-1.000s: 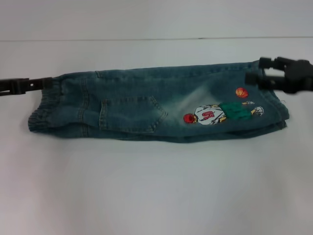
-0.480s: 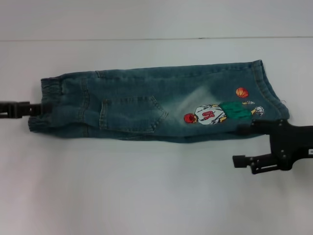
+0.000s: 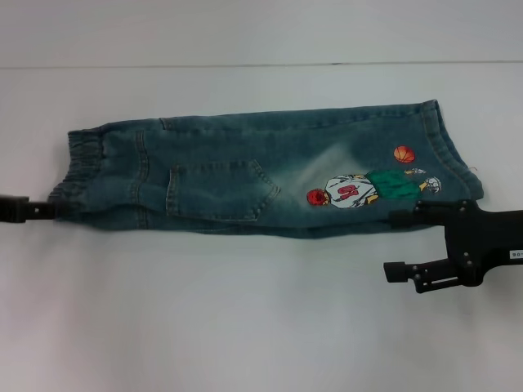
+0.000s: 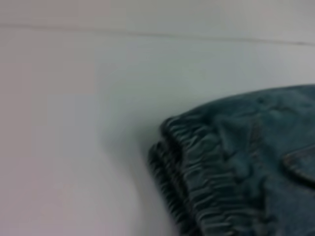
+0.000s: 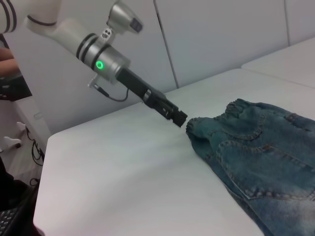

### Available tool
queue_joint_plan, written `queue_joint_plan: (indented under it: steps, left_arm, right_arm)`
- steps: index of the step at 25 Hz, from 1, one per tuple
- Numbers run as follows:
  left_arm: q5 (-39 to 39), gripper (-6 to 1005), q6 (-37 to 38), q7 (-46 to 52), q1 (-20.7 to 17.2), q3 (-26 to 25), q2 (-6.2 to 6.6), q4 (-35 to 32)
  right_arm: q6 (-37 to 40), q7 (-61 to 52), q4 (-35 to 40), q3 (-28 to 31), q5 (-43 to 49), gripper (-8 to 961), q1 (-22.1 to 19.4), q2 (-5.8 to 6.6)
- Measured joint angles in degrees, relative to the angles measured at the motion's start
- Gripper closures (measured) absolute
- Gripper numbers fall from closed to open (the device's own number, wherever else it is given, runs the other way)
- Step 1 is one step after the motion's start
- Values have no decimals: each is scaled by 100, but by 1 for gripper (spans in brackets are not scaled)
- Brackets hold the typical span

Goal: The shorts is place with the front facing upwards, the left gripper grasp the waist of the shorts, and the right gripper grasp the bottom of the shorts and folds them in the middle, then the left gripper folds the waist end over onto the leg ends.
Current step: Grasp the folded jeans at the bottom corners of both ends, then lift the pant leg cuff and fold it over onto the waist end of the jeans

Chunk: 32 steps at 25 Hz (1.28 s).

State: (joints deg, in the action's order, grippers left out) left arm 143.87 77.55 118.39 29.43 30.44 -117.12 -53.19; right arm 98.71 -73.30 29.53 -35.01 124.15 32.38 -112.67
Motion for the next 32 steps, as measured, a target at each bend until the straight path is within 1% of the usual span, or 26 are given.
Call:
queue_joint_plan:
  steps: [2,7,11,16,19,29,32]
  left_arm:
    - [58,174,-110,0,7,55,0,81]
    - [96,175,-496,0,9,497,-57,230]
    - [103,175,-579,1,47,776,-94,242]
    - [88,176,-666,-60,59,931,-169,162]
    - [90,337,-700,-72,73,1060,-190,158]
    - [96,778,-671,-71,130,1088,-174,144]
    - [97,806,-621,-71,134,1086,-171,97]
  right_arm:
    - [-16,16,0,-4,2,-5,4,-12]
    - [-63,27,0,-60,4,5,5,-62]
    - [-86,27,0,-68,4,15,5,-75]
    - [-104,27,-40,-68,4,28,4,-78]
    - [-135,27,-56,-68,4,35,-3,-78]
    - [-180,-24,-65,-44,3,61,-3,-78]
    - [-260,-26,-74,-35,-7,68,3,-88]
